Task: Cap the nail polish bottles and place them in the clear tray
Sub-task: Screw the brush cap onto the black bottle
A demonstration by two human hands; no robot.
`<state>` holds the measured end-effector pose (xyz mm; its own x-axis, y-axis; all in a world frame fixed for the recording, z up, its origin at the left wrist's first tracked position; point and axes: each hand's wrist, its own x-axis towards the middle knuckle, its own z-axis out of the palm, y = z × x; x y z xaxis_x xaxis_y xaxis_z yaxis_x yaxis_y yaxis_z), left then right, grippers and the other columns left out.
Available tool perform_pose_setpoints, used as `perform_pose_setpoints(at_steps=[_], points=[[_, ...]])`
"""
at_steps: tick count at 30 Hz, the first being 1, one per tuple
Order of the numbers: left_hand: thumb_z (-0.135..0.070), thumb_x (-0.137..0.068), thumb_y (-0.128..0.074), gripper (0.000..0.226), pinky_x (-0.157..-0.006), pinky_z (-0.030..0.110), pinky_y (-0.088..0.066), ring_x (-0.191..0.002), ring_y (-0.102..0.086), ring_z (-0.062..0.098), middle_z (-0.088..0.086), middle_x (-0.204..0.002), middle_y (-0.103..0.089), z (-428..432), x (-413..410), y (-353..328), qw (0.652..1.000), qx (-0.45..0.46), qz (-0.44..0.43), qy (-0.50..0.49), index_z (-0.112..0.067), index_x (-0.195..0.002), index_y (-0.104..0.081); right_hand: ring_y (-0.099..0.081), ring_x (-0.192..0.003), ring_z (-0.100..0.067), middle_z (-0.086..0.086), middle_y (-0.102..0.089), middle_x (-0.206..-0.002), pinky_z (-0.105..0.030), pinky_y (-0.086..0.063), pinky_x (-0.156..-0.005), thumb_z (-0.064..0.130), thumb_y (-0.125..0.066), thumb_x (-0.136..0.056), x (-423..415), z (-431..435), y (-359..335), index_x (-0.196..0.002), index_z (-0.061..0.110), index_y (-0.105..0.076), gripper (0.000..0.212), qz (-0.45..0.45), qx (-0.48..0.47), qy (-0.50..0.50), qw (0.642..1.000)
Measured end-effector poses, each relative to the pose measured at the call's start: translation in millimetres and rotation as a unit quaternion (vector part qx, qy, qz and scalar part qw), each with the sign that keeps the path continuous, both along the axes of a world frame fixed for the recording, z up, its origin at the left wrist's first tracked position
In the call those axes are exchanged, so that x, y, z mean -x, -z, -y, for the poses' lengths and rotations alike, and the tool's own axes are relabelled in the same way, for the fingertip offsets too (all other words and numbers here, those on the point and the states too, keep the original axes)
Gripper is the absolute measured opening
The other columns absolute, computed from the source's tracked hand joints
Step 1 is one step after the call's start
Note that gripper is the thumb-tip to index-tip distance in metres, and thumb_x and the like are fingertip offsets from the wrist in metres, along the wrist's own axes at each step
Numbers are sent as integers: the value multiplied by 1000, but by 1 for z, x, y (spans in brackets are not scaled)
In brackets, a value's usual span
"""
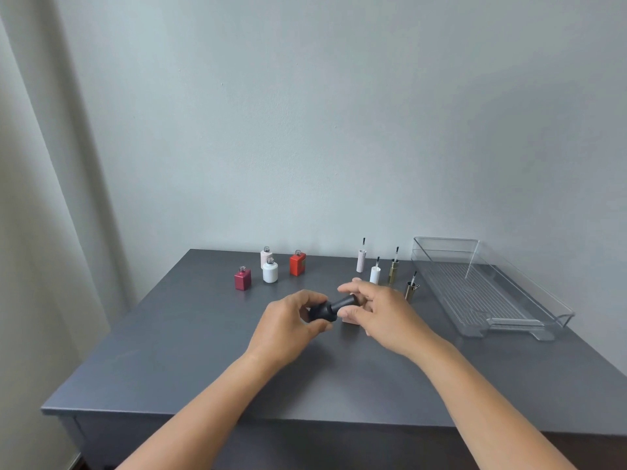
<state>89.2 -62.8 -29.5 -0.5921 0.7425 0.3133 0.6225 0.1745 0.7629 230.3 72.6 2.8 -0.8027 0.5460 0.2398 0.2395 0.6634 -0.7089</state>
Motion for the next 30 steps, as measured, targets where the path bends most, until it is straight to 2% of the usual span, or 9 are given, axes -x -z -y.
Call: perform_pose_setpoints(at_steps=[2,3,7,10,18,25,27,29,30], points=[[-27,-77,-83,41,-80,9,-42,-92,-61,-5,-23,-98,-70,1,1,0,1000,16,-6,11,-37,-114,-70,-51,-64,12,12,-62,-87,-12,-38,-66,31,-69,-88,0,0,3,-113,30,-69,25,29,-71,3,997],[-27,-78,-82,44,-82,8,-39,-96,-62,-3,-24,-102,-68,1,1,0,1000,21,-18,10,-36,-119,-69,-50,-69,13,11,-62,-92,-14,-38,-69,33,-67,-89,0,0,3,-112,29,-69,23,42,-97,4,994],[-26,-81,-80,43,-79,2,-35,-94,-60,1,-20,-100,-63,2,0,2,996,29,-82,14,-31,-122,-69,-59,-91,-15,4,-69,-105,-35,-48,-79,36,-59,-93,2,3,7,-106,29,-68,18,84,-143,13,986],[-27,-82,-78,40,-81,7,-37,-94,-56,1,-17,-104,-65,3,-1,3,993,31,-114,17,-30,-121,-69,-60,-96,-20,3,-69,-106,-37,-48,-80,37,-56,-94,3,3,9,-104,26,-67,18,101,-155,16,983],[-31,-88,-71,39,-88,23,-45,-111,-56,12,-11,-118,-68,1,-7,3,978,40,-206,-2,-28,-126,-65,-61,-86,-21,2,-70,-95,-36,-51,-76,37,-57,-94,5,4,10,-101,28,-69,16,102,-112,40,988],[-31,-90,-67,33,-83,34,-50,-109,-56,15,-9,-113,-68,0,-10,1,969,37,-246,-15,-26,-122,-65,-64,-94,-18,6,-72,-114,-31,-48,-77,36,-60,-93,8,0,10,-99,30,-71,15,98,-74,55,991],[-32,-90,-66,32,-82,34,-51,-109,-56,15,-9,-113,-68,0,-11,1,968,37,-249,-18,-27,-122,-65,-64,-89,-16,9,-70,-120,-32,-48,-77,35,-60,-92,9,0,10,-100,30,-72,15,95,-70,57,991],[-32,-90,-66,32,-81,34,-51,-108,-57,15,-10,-112,-68,0,-11,1,968,36,-247,-18,-27,-121,-65,-63,-74,-9,15,-70,-110,-30,-47,-71,34,-62,-92,9,0,10,-97,30,-73,13,81,-58,59,993],[-31,-89,-67,32,-82,34,-51,-107,-58,15,-10,-112,-68,0,-10,0,970,34,-241,-17,-27,-121,-66,-58,-63,-3,22,-68,-91,-28,-44,-65,34,-63,-91,9,1,10,-93,32,-73,10,68,-44,58,995]])
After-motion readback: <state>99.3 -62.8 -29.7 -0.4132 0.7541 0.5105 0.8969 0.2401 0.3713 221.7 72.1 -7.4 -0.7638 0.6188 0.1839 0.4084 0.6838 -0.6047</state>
